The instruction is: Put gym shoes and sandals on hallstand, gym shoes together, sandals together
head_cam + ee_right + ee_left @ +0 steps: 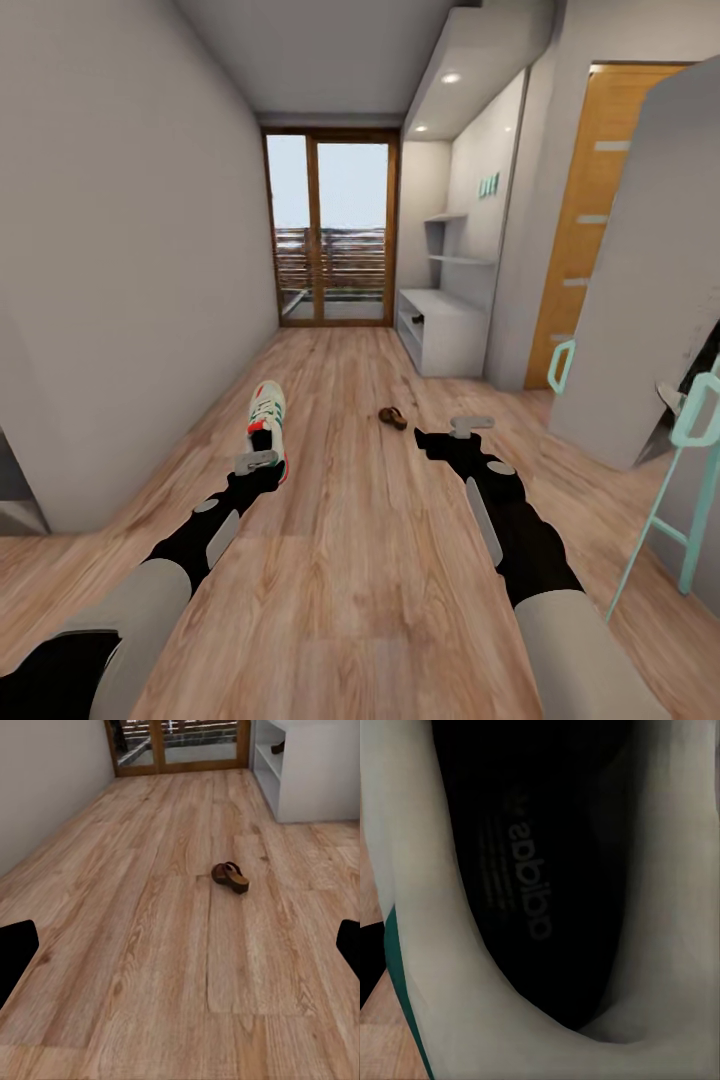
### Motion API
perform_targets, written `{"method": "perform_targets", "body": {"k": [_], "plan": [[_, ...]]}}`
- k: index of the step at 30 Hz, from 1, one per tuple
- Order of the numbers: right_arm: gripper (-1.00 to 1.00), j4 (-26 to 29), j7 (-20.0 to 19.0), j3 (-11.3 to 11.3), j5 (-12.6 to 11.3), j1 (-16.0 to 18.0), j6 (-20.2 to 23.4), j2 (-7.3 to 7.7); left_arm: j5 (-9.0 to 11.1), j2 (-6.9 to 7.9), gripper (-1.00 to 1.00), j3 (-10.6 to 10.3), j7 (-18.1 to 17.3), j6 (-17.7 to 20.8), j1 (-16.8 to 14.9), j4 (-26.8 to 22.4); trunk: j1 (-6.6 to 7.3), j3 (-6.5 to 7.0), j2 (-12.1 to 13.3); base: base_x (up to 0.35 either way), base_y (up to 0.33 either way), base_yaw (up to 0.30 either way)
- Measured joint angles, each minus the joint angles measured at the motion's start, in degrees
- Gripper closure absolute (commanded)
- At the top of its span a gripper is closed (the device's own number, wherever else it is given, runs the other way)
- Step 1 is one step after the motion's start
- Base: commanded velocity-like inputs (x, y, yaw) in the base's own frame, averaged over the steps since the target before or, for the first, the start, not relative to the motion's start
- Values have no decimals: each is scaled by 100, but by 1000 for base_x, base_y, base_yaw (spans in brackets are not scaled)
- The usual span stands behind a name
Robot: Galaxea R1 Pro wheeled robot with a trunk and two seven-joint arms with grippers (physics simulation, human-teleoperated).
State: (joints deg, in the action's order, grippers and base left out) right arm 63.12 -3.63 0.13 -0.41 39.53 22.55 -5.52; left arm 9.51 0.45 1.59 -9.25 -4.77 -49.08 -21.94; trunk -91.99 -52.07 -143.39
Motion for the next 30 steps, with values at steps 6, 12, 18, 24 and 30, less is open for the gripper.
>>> {"method": "perform_targets", "body": {"k": [6, 12, 18, 24, 30], "plan": [[-100, 0, 0, 0, 0, 0, 0, 0, 0, 0, 100, 0, 0, 0, 0, 0, 0, 0, 0, 349, -96, 0], [-100, 0, 0, 0, 0, 0, 0, 0, 0, 1, 100, 0, 0, 0, 0, 0, 0, 0, 0, 349, -68, 0], [-100, 0, 0, 0, 0, 0, -1, 0, 0, 1, 100, 0, 0, 0, 0, -1, 0, 0, 0, 349, -9, 0], [-100, 0, 0, 0, 0, 0, -1, 0, -1, 1, 100, 0, 0, 0, 0, -1, 0, 0, 0, 349, -1, 0], [-100, 0, 0, 0, 0, 0, -1, 0, -3, 0, 100, 0, 0, 0, 0, 0, 0, 0, 0, 349, 0, 0]]}}
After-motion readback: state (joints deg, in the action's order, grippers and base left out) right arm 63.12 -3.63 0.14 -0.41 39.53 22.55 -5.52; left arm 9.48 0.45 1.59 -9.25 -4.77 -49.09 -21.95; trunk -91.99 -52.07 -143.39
